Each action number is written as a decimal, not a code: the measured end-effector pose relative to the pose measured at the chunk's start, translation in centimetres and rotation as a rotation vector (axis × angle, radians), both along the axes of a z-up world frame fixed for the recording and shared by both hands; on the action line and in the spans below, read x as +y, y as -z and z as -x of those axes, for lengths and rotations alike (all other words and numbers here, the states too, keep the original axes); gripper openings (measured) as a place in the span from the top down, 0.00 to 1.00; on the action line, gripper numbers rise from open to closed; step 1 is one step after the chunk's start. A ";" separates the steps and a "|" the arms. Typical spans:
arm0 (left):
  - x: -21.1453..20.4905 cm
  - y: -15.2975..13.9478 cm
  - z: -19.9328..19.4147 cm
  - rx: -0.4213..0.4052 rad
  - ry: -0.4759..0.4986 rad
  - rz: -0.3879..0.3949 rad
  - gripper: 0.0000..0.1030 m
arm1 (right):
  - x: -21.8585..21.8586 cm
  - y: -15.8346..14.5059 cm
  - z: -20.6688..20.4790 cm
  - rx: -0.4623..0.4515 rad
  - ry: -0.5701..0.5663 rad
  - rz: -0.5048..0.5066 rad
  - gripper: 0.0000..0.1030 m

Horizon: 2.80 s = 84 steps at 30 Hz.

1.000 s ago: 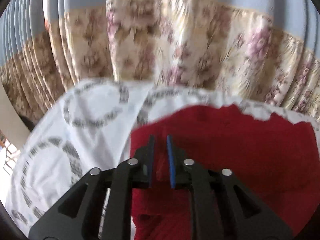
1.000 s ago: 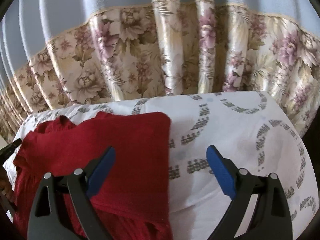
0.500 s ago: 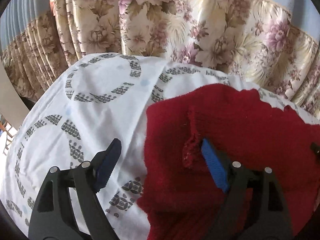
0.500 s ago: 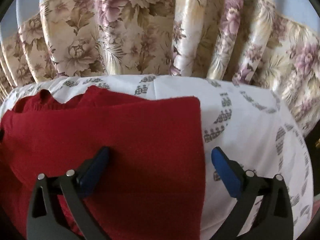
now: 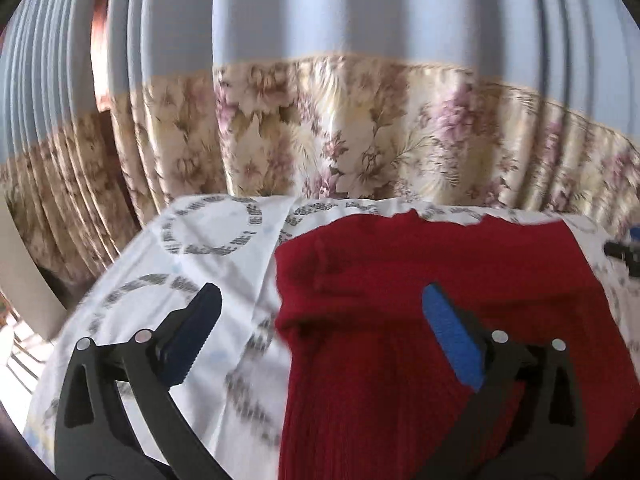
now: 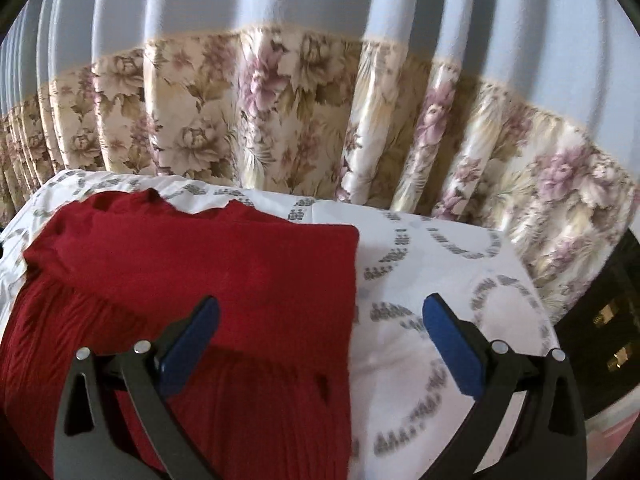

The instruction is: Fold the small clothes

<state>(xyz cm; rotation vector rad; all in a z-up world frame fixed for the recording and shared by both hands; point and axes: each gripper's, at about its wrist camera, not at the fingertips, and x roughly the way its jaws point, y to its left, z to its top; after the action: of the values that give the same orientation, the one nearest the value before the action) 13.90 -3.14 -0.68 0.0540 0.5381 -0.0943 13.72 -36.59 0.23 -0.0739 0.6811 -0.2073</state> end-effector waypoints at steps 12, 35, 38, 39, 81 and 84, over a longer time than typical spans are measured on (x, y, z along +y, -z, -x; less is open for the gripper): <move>4.9 2.0 15.3 0.051 -0.068 0.001 0.03 | -1.5 1.5 18.7 0.013 -0.021 -0.105 0.02; 3.1 6.3 23.3 0.256 -0.001 0.062 0.04 | 1.5 7.6 26.7 0.132 -0.038 -0.214 0.90; 2.3 6.7 23.0 0.305 0.016 0.037 0.17 | 1.0 7.7 26.9 0.121 -0.034 -0.240 0.90; 2.0 7.1 22.8 0.339 0.033 0.042 0.25 | 1.0 7.7 27.0 0.117 -0.033 -0.248 0.90; -3.7 -7.1 -1.7 0.076 0.019 0.004 0.84 | -3.7 -5.8 3.2 -0.138 -0.024 -0.372 0.91; -4.6 -5.6 -5.8 0.113 -0.007 -0.025 0.84 | -4.3 -4.8 -0.3 -0.110 -0.002 -0.379 0.91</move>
<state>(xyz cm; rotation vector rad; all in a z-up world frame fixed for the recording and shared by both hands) 19.71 -7.71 4.94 0.0716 0.6523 -0.0845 13.98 -40.92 5.03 0.2981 0.6010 -0.0769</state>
